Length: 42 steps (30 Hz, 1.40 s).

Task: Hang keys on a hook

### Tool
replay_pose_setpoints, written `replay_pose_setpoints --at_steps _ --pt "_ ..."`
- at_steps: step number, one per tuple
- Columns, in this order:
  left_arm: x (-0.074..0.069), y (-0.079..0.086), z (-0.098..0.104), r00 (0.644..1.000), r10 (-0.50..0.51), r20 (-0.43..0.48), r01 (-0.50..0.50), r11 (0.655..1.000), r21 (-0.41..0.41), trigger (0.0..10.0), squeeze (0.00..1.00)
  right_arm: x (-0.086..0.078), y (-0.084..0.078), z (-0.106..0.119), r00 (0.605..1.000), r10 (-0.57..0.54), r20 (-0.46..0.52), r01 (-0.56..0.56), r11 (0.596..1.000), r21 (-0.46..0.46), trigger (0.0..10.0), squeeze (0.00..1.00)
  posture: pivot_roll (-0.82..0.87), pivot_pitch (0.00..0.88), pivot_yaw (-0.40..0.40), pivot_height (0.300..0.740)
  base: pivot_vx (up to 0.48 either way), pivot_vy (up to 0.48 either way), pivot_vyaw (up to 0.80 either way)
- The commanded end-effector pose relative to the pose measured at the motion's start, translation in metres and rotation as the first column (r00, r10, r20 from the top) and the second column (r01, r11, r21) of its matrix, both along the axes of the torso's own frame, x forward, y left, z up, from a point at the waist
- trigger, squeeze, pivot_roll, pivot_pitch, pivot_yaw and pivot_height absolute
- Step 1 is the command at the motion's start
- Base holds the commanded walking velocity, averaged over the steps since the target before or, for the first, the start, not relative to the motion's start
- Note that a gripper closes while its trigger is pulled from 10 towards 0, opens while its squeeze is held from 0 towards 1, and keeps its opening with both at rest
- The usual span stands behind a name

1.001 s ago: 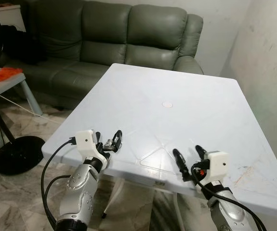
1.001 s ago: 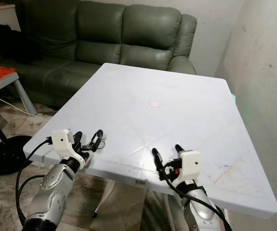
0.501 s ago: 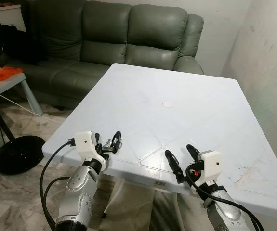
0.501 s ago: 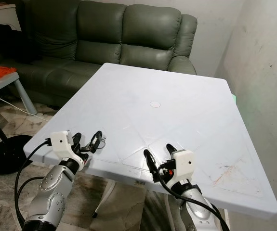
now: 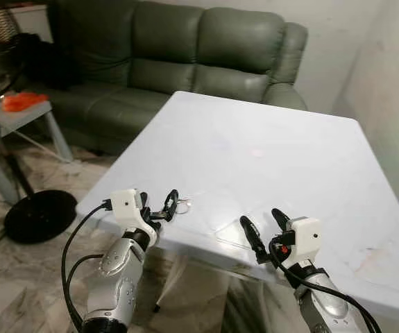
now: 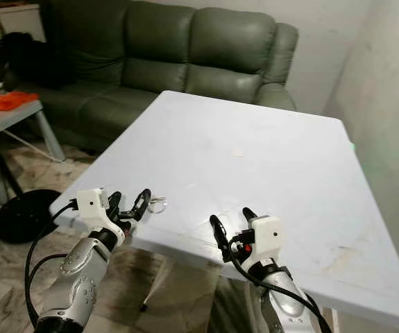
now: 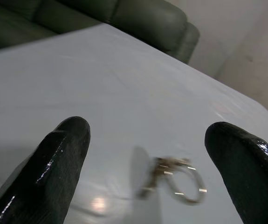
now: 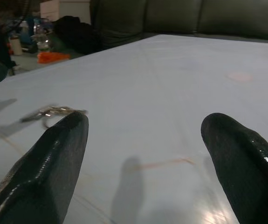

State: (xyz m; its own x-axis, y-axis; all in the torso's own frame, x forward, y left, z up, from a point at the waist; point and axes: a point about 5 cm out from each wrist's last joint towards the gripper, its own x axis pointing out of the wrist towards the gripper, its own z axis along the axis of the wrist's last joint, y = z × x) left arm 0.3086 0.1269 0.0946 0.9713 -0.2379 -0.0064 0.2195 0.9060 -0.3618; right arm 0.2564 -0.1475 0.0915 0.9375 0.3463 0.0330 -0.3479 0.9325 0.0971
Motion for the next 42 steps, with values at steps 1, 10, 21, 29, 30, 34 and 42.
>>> replay_pose_setpoints --at_steps 1,10,21,29,30,34,42 --pt "0.0025 -0.0022 0.0044 1.0 -0.004 0.009 0.004 1.0 -0.003 10.0 0.0 0.0007 -0.0021 0.0025 1.0 -0.008 0.005 0.008 1.0 -0.004 10.0 0.0 0.02 0.0 -0.052 0.74 0.0 0.304 0.0" --pt "0.0029 -0.002 0.0049 1.0 -0.003 0.012 0.003 1.0 -0.003 10.0 0.0 0.001 -0.0013 0.002 1.0 -0.007 0.003 0.007 1.0 -0.004 10.0 0.0 0.02 0.0 -0.053 0.74 0.0 0.3 0.0" --pt "0.0031 -0.0024 0.0054 1.0 0.001 0.012 -0.001 1.0 -0.011 10.0 0.0 0.0001 -0.0017 0.002 1.0 -0.01 0.002 0.01 1.0 -0.006 10.0 0.0 0.02 0.0 -0.056 0.74 0.0 0.3 0.0" --pt "0.0031 -0.0025 0.0059 1.0 0.003 0.014 -0.003 1.0 -0.015 10.0 0.0 -0.0001 -0.0018 0.0022 1.0 -0.007 0.002 0.007 1.0 -0.007 10.0 0.0 0.02 0.0 -0.056 0.74 0.0 0.298 0.0" --pt "0.0031 -0.0025 0.0059 1.0 0.003 0.014 -0.003 1.0 -0.015 10.0 0.0 -0.0001 -0.0018 0.0022 1.0 -0.007 0.002 0.007 1.0 -0.007 10.0 0.0 0.02 0.0 -0.056 0.74 0.0 0.292 0.0" --pt "0.0037 -0.003 0.006 1.0 0.004 0.014 -0.004 1.0 -0.017 10.0 0.0 0.0003 -0.0022 0.0022 1.0 -0.004 0.001 0.004 1.0 -0.007 10.0 0.0 0.02 0.0 -0.06 0.74 0.0 0.3 0.0" --pt "0.0045 -0.003 0.0064 1.0 0.004 0.015 -0.004 1.0 -0.02 10.0 0.0 0.0002 -0.0014 0.0015 1.0 -0.002 -0.001 0.002 1.0 -0.008 10.0 0.0 0.02 0.0 -0.059 0.74 0.0 0.299 0.0"
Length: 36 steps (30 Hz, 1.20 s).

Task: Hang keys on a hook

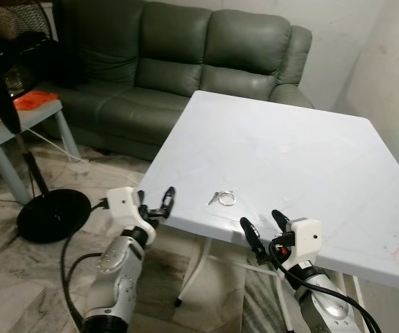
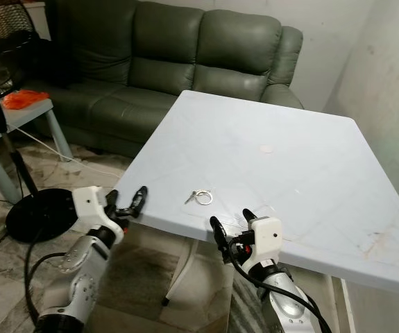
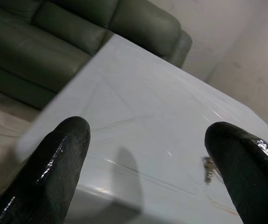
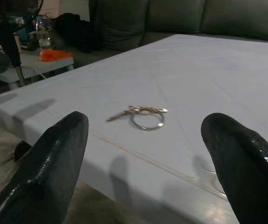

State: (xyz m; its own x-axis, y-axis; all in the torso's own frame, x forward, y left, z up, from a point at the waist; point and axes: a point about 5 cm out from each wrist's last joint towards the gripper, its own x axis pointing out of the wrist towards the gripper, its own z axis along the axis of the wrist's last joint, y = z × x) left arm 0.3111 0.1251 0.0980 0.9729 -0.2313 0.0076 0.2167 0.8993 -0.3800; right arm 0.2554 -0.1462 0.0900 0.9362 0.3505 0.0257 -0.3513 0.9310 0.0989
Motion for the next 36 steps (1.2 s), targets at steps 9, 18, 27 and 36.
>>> replay_pose_setpoints --at_steps 9,18,27,36 --pt "0.0025 -0.002 0.0028 1.0 -0.004 0.005 0.004 1.0 0.001 10.0 0.0 0.0008 -0.0024 0.0023 1.0 -0.004 0.005 0.004 1.0 -0.008 10.0 0.0 0.02 0.0 -0.059 0.74 0.0 0.303 0.0" --pt "0.0029 -0.0022 0.0026 1.0 -0.003 0.002 0.003 1.0 -0.003 10.0 0.0 0.0004 -0.0021 0.002 1.0 -0.004 0.004 0.004 1.0 -0.01 10.0 0.0 0.02 0.0 -0.06 0.74 0.0 0.316 0.0" --pt "0.0035 -0.0015 0.0027 1.0 -0.001 0.001 0.001 1.0 -0.005 10.0 0.0 0.0007 -0.0013 0.0021 1.0 -0.004 0.004 0.004 1.0 -0.009 10.0 0.0 0.02 0.0 -0.06 0.74 0.0 0.319 0.0" --pt "0.0034 -0.0004 0.0018 1.0 0.007 -0.004 -0.007 1.0 -0.007 10.0 0.0 0.0002 -0.0013 0.0023 1.0 -0.003 0.002 0.003 1.0 -0.009 10.0 0.0 0.02 0.0 -0.063 0.74 0.0 0.33 0.0"
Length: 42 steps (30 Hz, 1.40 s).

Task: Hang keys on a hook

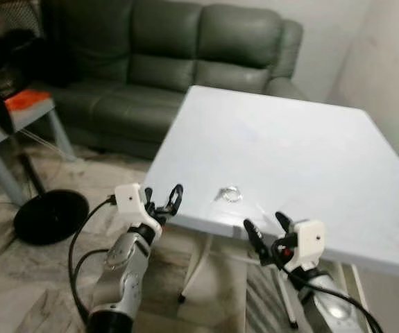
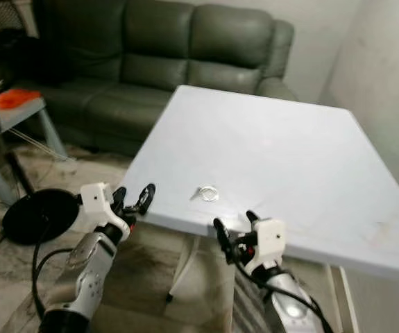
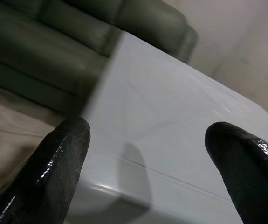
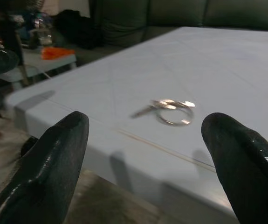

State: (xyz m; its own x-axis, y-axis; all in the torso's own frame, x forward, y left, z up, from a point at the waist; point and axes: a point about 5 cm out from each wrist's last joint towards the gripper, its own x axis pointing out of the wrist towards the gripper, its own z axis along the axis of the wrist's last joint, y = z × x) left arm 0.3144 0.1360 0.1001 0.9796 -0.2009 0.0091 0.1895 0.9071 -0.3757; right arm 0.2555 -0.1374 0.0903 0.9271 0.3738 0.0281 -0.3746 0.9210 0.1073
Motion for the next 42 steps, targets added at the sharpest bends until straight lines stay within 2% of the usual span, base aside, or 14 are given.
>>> replay_pose_setpoints --at_steps 1,5,14,30,42 --pt "0.0001 -0.0112 -0.0007 1.0 -0.023 -0.009 0.023 1.0 -0.014 10.0 0.0 0.0 -0.0103 0.0019 1.0 -0.029 0.003 0.029 0.999 -0.019 10.0 0.0 0.02 0.0 -0.063 0.74 0.0 0.337 0.0" --pt "-0.0001 -0.0112 -0.0006 1.0 -0.021 -0.01 0.021 1.0 -0.01 10.0 0.0 -0.0002 -0.0109 0.0022 1.0 -0.031 0.002 0.031 0.999 -0.021 10.0 0.0 0.02 0.0 -0.065 0.74 0.0 0.337 0.0" --pt "-0.0009 -0.0108 -0.0028 1.0 -0.011 -0.026 0.011 1.0 -0.004 10.0 0.0 0.0 -0.0114 0.002 0.999 -0.04 -0.001 0.04 0.999 -0.022 10.0 0.0 0.02 0.0 -0.061 0.74 0.0 -0.05 0.0" --pt "-0.0014 -0.012 0.002 1.0 -0.024 0.014 0.024 1.0 0.006 10.0 0.0 0.0009 -0.0114 0.0021 0.999 -0.045 -0.002 0.045 0.999 -0.024 10.0 0.0 0.01 0.0 -0.06 0.74 0.0 0.0 0.0" --pt "-0.0017 -0.013 0.0025 0.999 -0.032 0.021 0.032 0.999 0.013 10.0 0.0 0.0005 -0.0112 0.0022 0.999 -0.048 -0.002 0.048 0.999 -0.023 10.0 0.0 0.01 0.0 -0.057 0.74 0.29 0.0 0.0"
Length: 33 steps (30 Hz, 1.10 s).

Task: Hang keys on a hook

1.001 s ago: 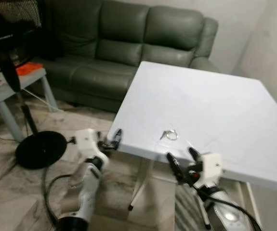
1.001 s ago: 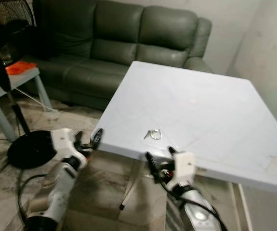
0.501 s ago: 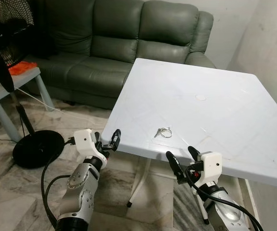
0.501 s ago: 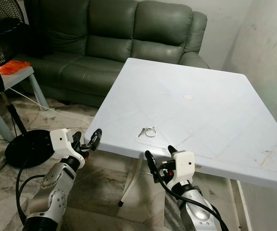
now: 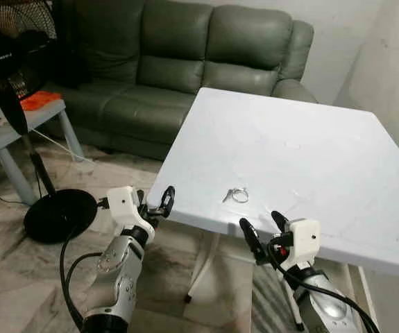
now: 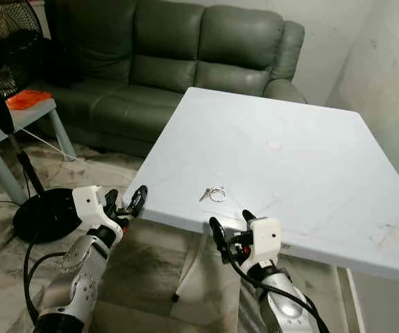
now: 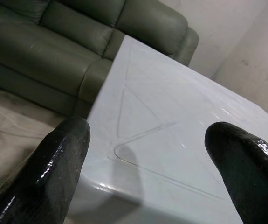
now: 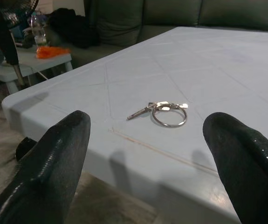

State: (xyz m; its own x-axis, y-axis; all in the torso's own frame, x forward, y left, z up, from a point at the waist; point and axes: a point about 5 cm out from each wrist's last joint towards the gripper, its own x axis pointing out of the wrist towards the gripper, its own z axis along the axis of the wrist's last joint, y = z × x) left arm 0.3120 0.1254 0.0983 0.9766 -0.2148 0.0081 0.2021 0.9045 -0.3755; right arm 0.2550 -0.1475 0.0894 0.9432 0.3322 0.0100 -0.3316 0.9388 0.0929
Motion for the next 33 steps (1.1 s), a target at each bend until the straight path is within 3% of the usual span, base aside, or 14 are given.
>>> replay_pose_setpoints --at_steps 1,18,27,33 --pt "0.001 -0.003 0.004 1.0 -0.018 0.022 0.018 1.0 0.012 10.0 0.0 0.001 -0.001 0.003 1.0 -0.003 0.01 0.003 1.0 -0.003 10.0 0.0 0.01 0.0 -0.057 0.74 0.319 0.0 0.0" --pt "0.001 -0.004 0.003 1.0 -0.019 0.01 0.019 1.0 0.01 10.0 0.0 0.001 -0.001 0.003 1.0 0.002 0.01 -0.002 1.0 -0.005 10.0 0.0 0.01 0.0 -0.059 0.74 0.311 0.0 0.0" --pt "0.001 -0.006 0.003 1.0 -0.009 0.011 0.008 1.0 0.009 10.0 0.0 0.001 -0.001 0.002 1.0 -0.001 0.009 0.001 1.0 -0.009 10.0 0.0 0.01 0.0 -0.061 0.74 0.0 0.0 0.0" --pt "-0.005 -0.013 0.0 0.998 -0.056 0.005 0.055 0.998 0.039 10.0 0.0 0.004 -0.004 0.002 1.0 -0.013 -0.007 0.013 1.0 -0.017 10.0 0.0 0.01 0.0 -0.06 0.74 0.0 0.0 0.0"
